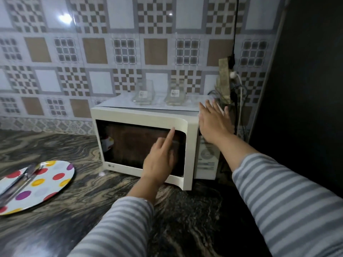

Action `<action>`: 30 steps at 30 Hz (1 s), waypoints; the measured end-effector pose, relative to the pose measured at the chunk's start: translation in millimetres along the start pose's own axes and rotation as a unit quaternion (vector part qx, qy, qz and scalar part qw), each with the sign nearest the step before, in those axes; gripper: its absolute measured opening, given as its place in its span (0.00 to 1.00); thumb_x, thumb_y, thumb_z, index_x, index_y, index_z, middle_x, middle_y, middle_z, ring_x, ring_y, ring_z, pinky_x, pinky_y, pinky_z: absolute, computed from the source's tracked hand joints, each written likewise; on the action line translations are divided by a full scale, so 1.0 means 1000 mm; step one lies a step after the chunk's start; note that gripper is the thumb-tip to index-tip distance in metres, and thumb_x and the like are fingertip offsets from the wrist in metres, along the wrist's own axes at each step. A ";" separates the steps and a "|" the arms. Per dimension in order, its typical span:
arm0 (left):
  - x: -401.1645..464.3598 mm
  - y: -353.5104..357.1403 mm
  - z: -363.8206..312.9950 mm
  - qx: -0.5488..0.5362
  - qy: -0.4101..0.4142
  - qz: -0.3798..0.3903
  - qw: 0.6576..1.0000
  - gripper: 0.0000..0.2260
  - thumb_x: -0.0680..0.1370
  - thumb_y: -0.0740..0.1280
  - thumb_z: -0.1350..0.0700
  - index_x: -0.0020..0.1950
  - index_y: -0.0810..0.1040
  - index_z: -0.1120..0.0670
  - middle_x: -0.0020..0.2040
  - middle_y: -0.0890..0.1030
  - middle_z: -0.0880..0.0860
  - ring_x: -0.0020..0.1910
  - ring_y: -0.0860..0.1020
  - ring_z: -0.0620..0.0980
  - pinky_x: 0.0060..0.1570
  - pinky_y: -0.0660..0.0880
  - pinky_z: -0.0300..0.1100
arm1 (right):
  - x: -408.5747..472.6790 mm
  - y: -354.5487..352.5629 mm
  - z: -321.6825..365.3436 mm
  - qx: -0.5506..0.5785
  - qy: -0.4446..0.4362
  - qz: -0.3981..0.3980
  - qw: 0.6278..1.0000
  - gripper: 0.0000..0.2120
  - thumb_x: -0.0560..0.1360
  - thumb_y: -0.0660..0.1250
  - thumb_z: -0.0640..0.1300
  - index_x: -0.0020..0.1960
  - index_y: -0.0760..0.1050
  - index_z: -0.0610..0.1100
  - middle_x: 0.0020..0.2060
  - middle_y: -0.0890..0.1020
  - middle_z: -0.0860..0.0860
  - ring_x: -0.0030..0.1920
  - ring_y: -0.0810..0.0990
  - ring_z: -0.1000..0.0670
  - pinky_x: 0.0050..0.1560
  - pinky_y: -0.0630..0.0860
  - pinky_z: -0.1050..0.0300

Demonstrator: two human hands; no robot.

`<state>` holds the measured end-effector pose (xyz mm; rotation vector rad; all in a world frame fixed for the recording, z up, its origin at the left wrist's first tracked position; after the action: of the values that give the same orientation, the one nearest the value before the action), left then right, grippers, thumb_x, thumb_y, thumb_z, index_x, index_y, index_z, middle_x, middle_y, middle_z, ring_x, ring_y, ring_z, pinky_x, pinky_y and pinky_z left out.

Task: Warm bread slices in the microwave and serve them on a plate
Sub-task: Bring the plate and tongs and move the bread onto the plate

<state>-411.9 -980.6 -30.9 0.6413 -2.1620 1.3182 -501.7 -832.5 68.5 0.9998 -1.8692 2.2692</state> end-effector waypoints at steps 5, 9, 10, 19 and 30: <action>0.045 -0.061 0.020 0.124 -0.024 -0.078 0.989 0.23 0.81 0.57 0.51 0.76 0.61 0.51 0.72 0.66 0.54 0.70 0.66 0.55 0.65 0.66 0.53 | -0.012 -0.009 0.039 0.055 -0.018 0.011 0.998 0.24 0.83 0.44 0.52 0.78 0.53 0.48 0.78 0.51 0.50 0.78 0.46 0.51 0.76 0.41 0.43; 0.065 -0.062 0.031 0.159 -0.070 0.091 0.981 0.24 0.83 0.46 0.43 0.79 0.50 0.46 0.79 0.49 0.46 0.78 0.43 0.46 0.75 0.44 0.57 | -0.026 0.000 0.054 -0.008 0.001 0.076 0.997 0.27 0.82 0.43 0.57 0.79 0.47 0.49 0.78 0.46 0.52 0.78 0.40 0.50 0.75 0.38 0.40; 0.064 -0.062 0.033 0.160 -0.069 0.101 0.980 0.25 0.82 0.46 0.42 0.79 0.50 0.46 0.79 0.49 0.45 0.78 0.43 0.45 0.75 0.45 0.58 | -0.028 -0.002 0.055 -0.014 0.009 0.080 0.997 0.27 0.82 0.43 0.57 0.79 0.47 0.49 0.78 0.45 0.52 0.78 0.40 0.50 0.75 0.37 0.40; 0.027 -0.099 0.043 0.131 -0.009 0.137 0.982 0.26 0.82 0.45 0.39 0.79 0.48 0.45 0.79 0.46 0.44 0.78 0.42 0.45 0.74 0.48 0.62 | -0.085 -0.024 0.109 -0.058 0.089 0.070 0.992 0.28 0.82 0.43 0.57 0.79 0.45 0.48 0.78 0.45 0.52 0.77 0.38 0.48 0.74 0.36 0.39; -0.032 -0.184 0.075 0.093 0.014 0.192 0.977 0.26 0.81 0.41 0.39 0.78 0.49 0.42 0.79 0.46 0.42 0.78 0.45 0.45 0.74 0.40 0.60 | -0.152 -0.071 0.222 -0.059 0.092 0.055 0.992 0.24 0.83 0.40 0.52 0.78 0.53 0.52 0.76 0.59 0.51 0.78 0.47 0.47 0.74 0.36 0.38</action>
<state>-285.4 -1120.7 39.4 0.2731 -2.2300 1.7332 -252.5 -955.6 70.6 0.6621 -1.9978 2.1901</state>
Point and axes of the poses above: each hand's wrist, its own x-axis towards the middle knuckle, its own y-axis out of the palm, z = x × y, the point moved 3 cm from there along x, towards the middle knuckle
